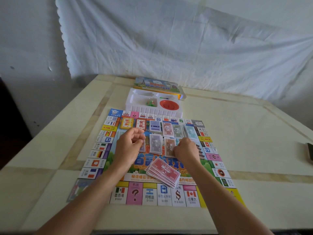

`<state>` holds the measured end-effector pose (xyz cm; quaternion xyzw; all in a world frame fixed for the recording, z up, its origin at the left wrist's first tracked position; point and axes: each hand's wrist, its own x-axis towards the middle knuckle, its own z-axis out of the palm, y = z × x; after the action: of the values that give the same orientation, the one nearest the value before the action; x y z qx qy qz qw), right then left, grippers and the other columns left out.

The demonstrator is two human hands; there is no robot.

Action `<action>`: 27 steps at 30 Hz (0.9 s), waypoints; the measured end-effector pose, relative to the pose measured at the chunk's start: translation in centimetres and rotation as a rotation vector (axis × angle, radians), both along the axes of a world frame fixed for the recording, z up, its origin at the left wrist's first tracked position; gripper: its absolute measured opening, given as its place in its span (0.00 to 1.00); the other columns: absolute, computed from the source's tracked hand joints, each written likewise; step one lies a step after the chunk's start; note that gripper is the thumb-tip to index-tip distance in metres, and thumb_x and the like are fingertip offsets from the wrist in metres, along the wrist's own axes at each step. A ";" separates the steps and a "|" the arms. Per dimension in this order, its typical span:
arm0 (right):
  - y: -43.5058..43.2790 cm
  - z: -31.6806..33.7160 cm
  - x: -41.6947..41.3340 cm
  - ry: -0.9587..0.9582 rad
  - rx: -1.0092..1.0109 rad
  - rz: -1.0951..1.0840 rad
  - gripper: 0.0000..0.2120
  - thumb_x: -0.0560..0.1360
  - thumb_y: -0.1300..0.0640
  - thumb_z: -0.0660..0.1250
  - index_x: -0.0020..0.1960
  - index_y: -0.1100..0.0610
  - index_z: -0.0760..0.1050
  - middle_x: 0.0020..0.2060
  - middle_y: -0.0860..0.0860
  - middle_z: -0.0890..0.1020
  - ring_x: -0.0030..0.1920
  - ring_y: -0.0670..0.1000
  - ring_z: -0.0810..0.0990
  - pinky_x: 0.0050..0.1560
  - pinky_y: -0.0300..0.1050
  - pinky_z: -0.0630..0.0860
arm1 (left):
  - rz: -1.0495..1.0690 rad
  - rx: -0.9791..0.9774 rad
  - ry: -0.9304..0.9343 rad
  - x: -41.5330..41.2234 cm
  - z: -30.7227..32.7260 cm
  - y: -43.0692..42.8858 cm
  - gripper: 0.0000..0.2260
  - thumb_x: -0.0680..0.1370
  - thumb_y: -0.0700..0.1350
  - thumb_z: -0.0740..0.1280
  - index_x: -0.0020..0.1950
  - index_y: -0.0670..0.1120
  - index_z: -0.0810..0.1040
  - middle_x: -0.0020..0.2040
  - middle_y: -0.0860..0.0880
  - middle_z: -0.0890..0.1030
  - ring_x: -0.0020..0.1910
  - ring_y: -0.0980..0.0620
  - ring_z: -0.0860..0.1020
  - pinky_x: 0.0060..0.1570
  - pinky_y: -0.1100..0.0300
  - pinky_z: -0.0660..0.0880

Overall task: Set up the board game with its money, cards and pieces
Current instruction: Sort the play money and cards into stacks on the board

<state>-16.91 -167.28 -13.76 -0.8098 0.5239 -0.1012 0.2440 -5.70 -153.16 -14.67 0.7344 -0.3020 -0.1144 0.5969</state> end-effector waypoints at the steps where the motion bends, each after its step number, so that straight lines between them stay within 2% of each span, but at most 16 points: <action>1: 0.0 0.1 -0.3 -0.007 -0.008 0.001 0.02 0.74 0.63 0.61 0.45 0.61 0.73 0.36 0.53 0.77 0.33 0.51 0.74 0.29 0.41 0.67 | -0.027 0.031 -0.028 -0.1 0.3 0.2 0.10 0.77 0.35 0.66 0.51 0.49 0.77 0.43 0.54 0.82 0.44 0.58 0.80 0.46 0.63 0.78; 3: 0.1 0.3 -1.3 -0.025 -0.034 0.013 0.04 0.75 0.62 0.60 0.43 0.59 0.73 0.35 0.53 0.77 0.31 0.50 0.73 0.28 0.41 0.67 | -0.146 0.141 -0.108 -0.5 0.9 0.7 0.09 0.76 0.36 0.67 0.50 0.50 0.77 0.44 0.55 0.81 0.44 0.60 0.80 0.45 0.67 0.76; 4: 0.3 0.5 -2.0 -0.027 -0.039 0.038 0.04 0.75 0.61 0.60 0.43 0.59 0.73 0.36 0.53 0.78 0.32 0.50 0.74 0.30 0.42 0.71 | -0.232 0.213 -0.148 -0.7 1.2 1.0 0.09 0.76 0.37 0.68 0.51 0.51 0.78 0.45 0.55 0.81 0.45 0.61 0.79 0.45 0.69 0.75; 6: 1.1 0.9 -3.6 0.009 -0.031 0.148 0.04 0.75 0.56 0.64 0.44 0.57 0.74 0.38 0.51 0.79 0.36 0.50 0.78 0.37 0.45 0.78 | -0.390 0.349 -0.202 -1.3 1.6 1.6 0.10 0.75 0.39 0.69 0.54 0.52 0.77 0.49 0.56 0.80 0.47 0.62 0.78 0.46 0.69 0.75; 9: 3.4 1.7 -5.5 0.120 0.041 0.365 0.12 0.74 0.49 0.68 0.52 0.54 0.74 0.41 0.46 0.77 0.37 0.45 0.77 0.35 0.39 0.73 | -0.485 0.490 -0.324 -2.2 1.8 2.1 0.17 0.74 0.44 0.72 0.61 0.53 0.75 0.56 0.57 0.77 0.49 0.61 0.76 0.45 0.69 0.73; 11: 4.4 1.8 -5.7 0.194 0.029 0.454 0.16 0.72 0.48 0.69 0.54 0.56 0.75 0.44 0.48 0.77 0.40 0.47 0.78 0.37 0.39 0.75 | -0.515 0.509 -0.388 -2.6 1.9 2.2 0.20 0.73 0.47 0.73 0.64 0.54 0.73 0.60 0.56 0.75 0.50 0.60 0.76 0.45 0.69 0.71; 14: 4.9 1.1 -5.3 0.262 -0.023 0.487 0.22 0.67 0.47 0.74 0.55 0.56 0.73 0.47 0.52 0.78 0.46 0.53 0.79 0.48 0.49 0.80 | -0.572 0.527 -0.423 -3.4 1.9 2.4 0.25 0.72 0.48 0.74 0.67 0.53 0.71 0.62 0.54 0.72 0.52 0.60 0.75 0.50 0.67 0.72; 17: 4.8 0.8 -4.7 0.277 0.033 0.510 0.26 0.65 0.51 0.76 0.57 0.58 0.70 0.44 0.51 0.80 0.47 0.53 0.80 0.53 0.51 0.79 | -0.570 0.550 -0.422 -3.8 1.8 2.7 0.30 0.72 0.44 0.73 0.72 0.52 0.66 0.67 0.52 0.69 0.61 0.56 0.72 0.60 0.60 0.72; 19: 4.6 1.0 -4.3 0.289 0.072 0.525 0.25 0.65 0.53 0.77 0.56 0.60 0.72 0.41 0.49 0.79 0.48 0.52 0.80 0.57 0.50 0.76 | -0.576 0.545 -0.410 -3.8 1.9 2.8 0.32 0.72 0.44 0.73 0.73 0.51 0.64 0.69 0.52 0.68 0.64 0.55 0.70 0.62 0.60 0.70; 21: 4.5 1.3 -3.9 0.309 0.080 0.537 0.22 0.64 0.55 0.77 0.54 0.61 0.75 0.42 0.50 0.78 0.49 0.52 0.78 0.60 0.49 0.73 | -0.606 0.557 -0.408 -3.8 2.3 2.7 0.32 0.72 0.44 0.73 0.73 0.50 0.64 0.68 0.52 0.70 0.64 0.55 0.70 0.61 0.62 0.69; 23: 4.7 1.4 -3.6 0.328 0.067 0.552 0.22 0.64 0.56 0.77 0.54 0.61 0.75 0.43 0.50 0.78 0.50 0.53 0.77 0.60 0.48 0.72 | -0.647 0.584 -0.412 -3.6 2.5 2.5 0.29 0.72 0.43 0.73 0.71 0.50 0.67 0.64 0.52 0.75 0.60 0.55 0.74 0.58 0.61 0.72; 25: 4.8 1.1 -3.4 0.309 0.066 0.560 0.22 0.64 0.59 0.76 0.54 0.60 0.72 0.46 0.51 0.79 0.49 0.52 0.78 0.56 0.47 0.76 | -0.654 0.632 -0.453 -3.4 2.4 2.0 0.25 0.72 0.44 0.73 0.68 0.51 0.72 0.60 0.52 0.77 0.57 0.54 0.75 0.56 0.60 0.73; 27: 4.9 0.8 -3.4 0.270 0.065 0.554 0.22 0.64 0.62 0.75 0.54 0.60 0.70 0.47 0.53 0.80 0.47 0.52 0.79 0.52 0.48 0.79 | -0.655 0.676 -0.461 -3.2 2.5 1.8 0.18 0.72 0.44 0.72 0.61 0.51 0.76 0.53 0.53 0.78 0.50 0.54 0.76 0.47 0.63 0.73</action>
<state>-20.33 -162.34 -12.98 -0.9196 0.3140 0.0945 0.2162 -8.90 -151.40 -12.22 0.7593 -0.5856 -0.2214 0.1774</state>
